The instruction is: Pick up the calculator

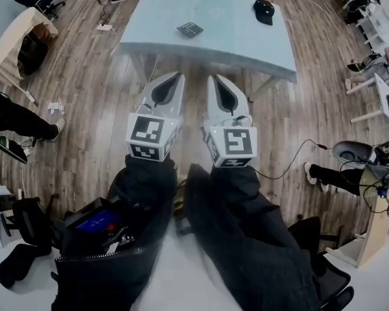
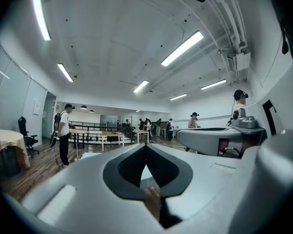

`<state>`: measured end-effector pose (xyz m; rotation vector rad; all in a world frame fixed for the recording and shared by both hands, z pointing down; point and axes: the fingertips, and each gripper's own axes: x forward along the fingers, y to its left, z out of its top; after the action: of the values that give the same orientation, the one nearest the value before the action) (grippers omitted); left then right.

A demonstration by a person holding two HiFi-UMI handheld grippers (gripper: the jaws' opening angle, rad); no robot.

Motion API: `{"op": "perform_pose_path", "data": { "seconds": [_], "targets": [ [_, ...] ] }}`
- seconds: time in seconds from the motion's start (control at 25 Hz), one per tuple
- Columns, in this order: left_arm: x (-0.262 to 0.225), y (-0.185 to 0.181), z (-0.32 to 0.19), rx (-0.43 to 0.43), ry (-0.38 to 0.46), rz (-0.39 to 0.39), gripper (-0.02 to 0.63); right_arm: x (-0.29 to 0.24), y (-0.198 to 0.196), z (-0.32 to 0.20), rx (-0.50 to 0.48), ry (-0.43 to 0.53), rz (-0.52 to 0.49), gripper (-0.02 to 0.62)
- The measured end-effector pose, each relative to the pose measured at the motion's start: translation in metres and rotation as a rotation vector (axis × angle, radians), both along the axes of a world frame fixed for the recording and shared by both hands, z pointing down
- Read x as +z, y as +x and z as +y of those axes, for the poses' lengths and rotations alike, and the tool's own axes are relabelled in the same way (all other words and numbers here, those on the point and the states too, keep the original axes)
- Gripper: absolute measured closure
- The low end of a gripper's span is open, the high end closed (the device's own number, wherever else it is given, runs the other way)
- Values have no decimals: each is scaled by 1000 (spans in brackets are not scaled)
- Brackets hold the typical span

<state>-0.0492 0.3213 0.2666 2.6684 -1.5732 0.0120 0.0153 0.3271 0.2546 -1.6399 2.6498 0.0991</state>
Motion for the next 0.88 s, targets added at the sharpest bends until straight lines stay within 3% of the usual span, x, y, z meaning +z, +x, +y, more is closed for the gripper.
{"op": "perform_pose_path", "data": {
  "seconds": [0.2,0.48,0.88],
  "targets": [
    [7,7,7,-10,-8,2,609,1,11,7,4,9,-15,597],
    [35,48,0,-37,-23,-9,609,26,49,-3,-29,10,-30,595],
    [45,51,-13,-53,-44,-5,609,41,55,-15,-52,-29,-9,595]
  ]
}}
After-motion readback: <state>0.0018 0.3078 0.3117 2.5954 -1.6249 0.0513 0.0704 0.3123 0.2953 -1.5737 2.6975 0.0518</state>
